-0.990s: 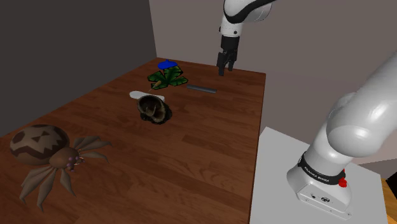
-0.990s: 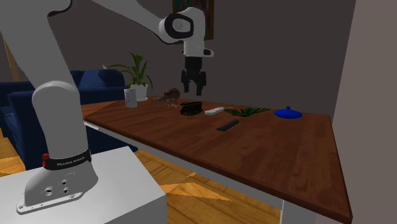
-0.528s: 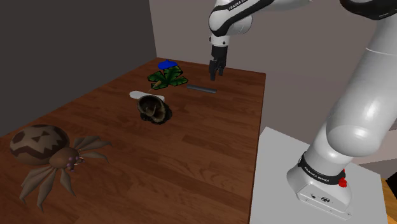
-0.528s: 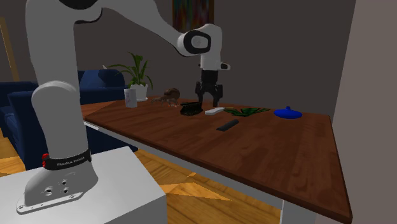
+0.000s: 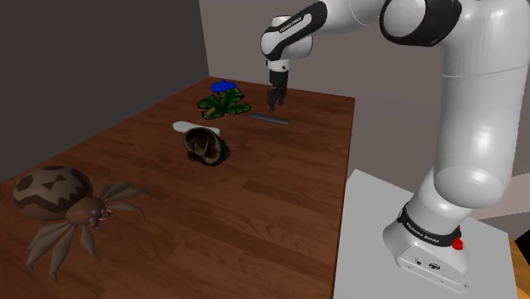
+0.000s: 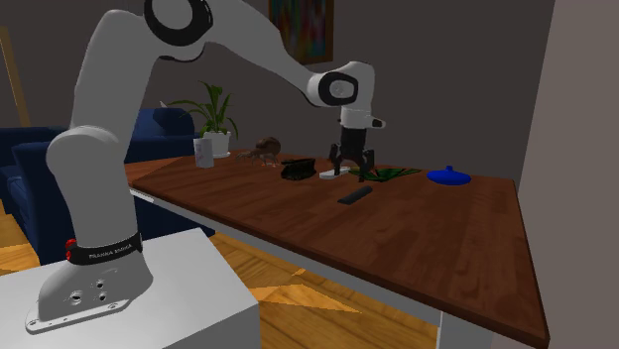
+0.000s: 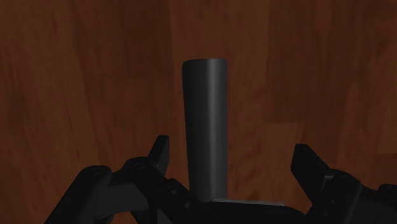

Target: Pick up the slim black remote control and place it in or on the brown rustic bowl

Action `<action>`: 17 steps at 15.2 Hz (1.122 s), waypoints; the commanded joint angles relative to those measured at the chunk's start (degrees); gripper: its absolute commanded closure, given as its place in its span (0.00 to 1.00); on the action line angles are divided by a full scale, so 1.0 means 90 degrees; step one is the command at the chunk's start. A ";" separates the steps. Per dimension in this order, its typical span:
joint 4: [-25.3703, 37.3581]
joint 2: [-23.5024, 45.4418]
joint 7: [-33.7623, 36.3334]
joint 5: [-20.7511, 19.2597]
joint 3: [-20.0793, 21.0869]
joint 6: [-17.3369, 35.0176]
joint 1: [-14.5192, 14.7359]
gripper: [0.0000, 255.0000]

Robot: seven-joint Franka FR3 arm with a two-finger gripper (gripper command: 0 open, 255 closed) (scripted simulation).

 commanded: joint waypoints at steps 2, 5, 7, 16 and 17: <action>0.0561 0.0613 -0.0219 0.0109 0.0048 0.0023 -0.0122 0.00; 0.0437 0.0705 -0.0238 0.0137 0.0067 0.0238 -0.0119 0.00; 0.0362 0.0772 -0.0251 0.0157 0.0079 0.0378 -0.0117 0.00; 0.0308 0.0827 -0.0262 0.0174 0.0089 0.0486 -0.0116 0.00; 0.0308 0.0827 -0.0262 0.0174 0.0089 0.0486 -0.0116 0.00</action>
